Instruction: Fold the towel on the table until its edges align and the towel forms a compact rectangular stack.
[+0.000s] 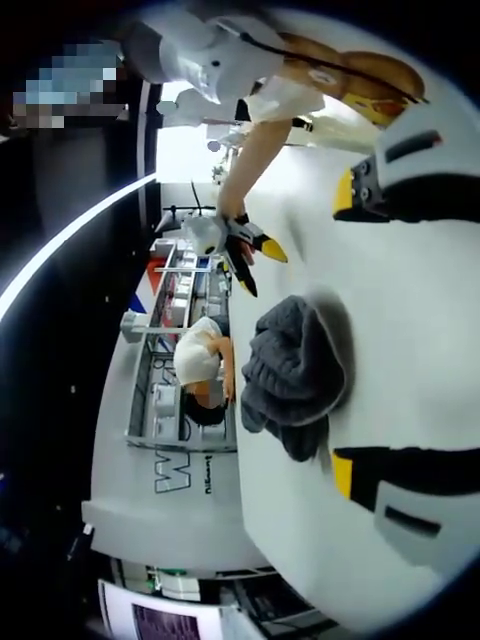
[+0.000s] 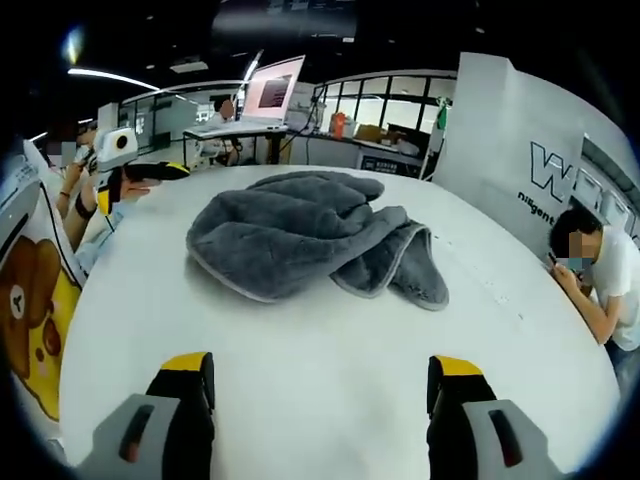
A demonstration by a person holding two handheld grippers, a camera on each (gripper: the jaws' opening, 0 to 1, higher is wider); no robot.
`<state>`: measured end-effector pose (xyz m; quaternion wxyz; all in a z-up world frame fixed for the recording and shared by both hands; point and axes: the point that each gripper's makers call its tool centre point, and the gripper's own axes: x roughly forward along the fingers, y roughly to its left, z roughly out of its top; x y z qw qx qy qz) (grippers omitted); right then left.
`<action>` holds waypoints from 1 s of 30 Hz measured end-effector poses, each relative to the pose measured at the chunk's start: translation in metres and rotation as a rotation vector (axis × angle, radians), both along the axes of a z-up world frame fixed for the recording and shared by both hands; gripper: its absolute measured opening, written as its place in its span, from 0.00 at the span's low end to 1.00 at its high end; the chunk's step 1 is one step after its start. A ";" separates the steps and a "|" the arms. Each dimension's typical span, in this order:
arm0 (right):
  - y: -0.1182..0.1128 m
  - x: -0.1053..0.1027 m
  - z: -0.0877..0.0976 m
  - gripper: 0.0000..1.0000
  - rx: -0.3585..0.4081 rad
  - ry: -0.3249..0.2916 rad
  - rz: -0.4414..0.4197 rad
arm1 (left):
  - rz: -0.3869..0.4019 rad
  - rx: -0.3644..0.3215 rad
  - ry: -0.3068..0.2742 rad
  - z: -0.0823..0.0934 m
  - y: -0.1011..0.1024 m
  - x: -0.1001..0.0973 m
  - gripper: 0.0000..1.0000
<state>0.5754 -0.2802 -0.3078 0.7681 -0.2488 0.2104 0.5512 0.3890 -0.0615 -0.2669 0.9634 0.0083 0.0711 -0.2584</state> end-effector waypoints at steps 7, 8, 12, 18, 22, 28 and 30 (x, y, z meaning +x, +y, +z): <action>0.008 0.018 -0.005 0.89 -0.006 -0.014 -0.008 | -0.001 0.000 0.006 -0.002 0.001 0.000 0.98; 0.010 0.020 -0.005 0.89 -0.002 -0.015 -0.004 | -0.001 0.001 0.006 -0.001 0.002 0.000 0.98; 0.014 0.024 -0.006 0.87 -0.008 -0.023 -0.001 | 0.002 -0.001 0.004 -0.001 0.004 0.001 0.98; 0.018 0.031 -0.008 0.84 -0.001 -0.025 0.001 | 0.004 0.000 0.003 0.000 0.004 0.001 0.97; 0.020 0.034 -0.009 0.82 0.009 -0.019 -0.002 | 0.005 0.000 0.002 0.000 0.004 0.001 0.97; 0.025 0.041 -0.010 0.77 0.033 -0.008 -0.015 | 0.010 -0.001 0.003 0.000 0.005 0.000 0.97; 0.027 0.044 -0.010 0.75 0.037 -0.007 -0.018 | 0.010 -0.001 0.002 0.001 0.005 -0.001 0.97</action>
